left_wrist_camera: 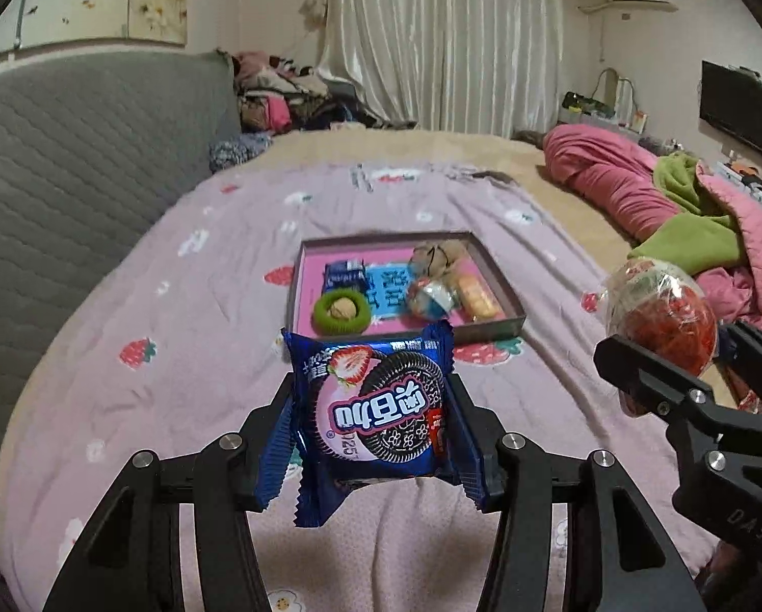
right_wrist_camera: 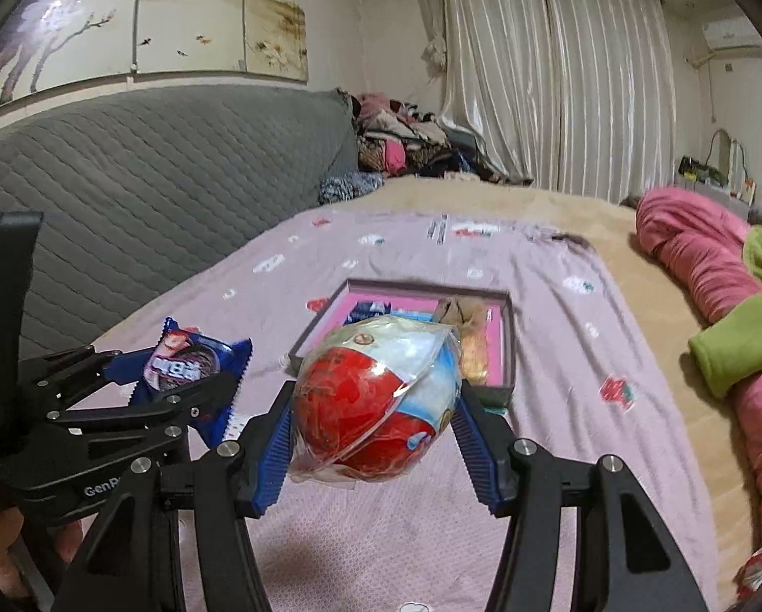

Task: Organize objects
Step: 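Lift cookie packet with left tool while right tool carries red egg toward tray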

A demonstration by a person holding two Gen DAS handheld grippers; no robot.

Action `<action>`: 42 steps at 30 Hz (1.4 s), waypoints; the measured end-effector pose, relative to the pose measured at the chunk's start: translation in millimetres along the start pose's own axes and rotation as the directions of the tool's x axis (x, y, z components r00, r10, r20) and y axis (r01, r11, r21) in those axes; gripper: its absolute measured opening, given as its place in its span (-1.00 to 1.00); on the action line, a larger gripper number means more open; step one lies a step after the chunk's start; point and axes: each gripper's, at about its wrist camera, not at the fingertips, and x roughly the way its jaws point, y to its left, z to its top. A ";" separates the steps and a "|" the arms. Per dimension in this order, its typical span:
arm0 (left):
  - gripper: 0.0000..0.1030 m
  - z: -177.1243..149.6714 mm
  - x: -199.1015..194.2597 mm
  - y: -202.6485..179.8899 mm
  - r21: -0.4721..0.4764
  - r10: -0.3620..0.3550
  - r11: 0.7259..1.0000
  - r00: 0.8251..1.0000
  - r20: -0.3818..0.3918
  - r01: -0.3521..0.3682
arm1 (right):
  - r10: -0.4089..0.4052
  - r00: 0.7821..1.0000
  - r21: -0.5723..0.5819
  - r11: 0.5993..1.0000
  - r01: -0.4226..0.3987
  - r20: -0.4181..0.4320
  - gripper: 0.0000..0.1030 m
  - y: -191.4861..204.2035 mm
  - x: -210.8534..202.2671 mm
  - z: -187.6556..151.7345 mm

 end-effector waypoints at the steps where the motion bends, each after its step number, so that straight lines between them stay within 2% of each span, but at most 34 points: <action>1: 0.07 1.7 -4.6 -0.4 -0.003 -0.001 1.000 1.000 0.008 0.001 | -0.004 1.000 -0.007 1.000 0.004 0.006 0.13 1.0 -3.7 2.1; 13: 0.06 24.0 -34.5 -0.5 -0.003 -0.010 1.000 0.997 0.079 0.011 | -0.026 0.997 -0.047 0.998 0.029 0.067 0.13 7.1 -37.3 26.9; 23: 0.06 48.0 -43.2 2.2 0.005 0.003 1.000 0.993 0.121 -0.003 | -0.030 0.992 -0.062 0.997 0.038 0.119 0.13 9.8 -44.1 51.9; 32: 0.06 64.3 -19.0 7.7 0.002 0.002 1.000 0.994 0.114 -0.002 | -0.041 0.993 -0.078 0.996 0.050 0.109 0.13 3.1 -19.2 69.7; 42: 0.06 94.9 33.3 22.1 0.003 0.009 1.000 0.994 0.106 -0.010 | -0.062 0.994 -0.092 0.993 0.070 0.085 0.13 -11.3 32.7 88.3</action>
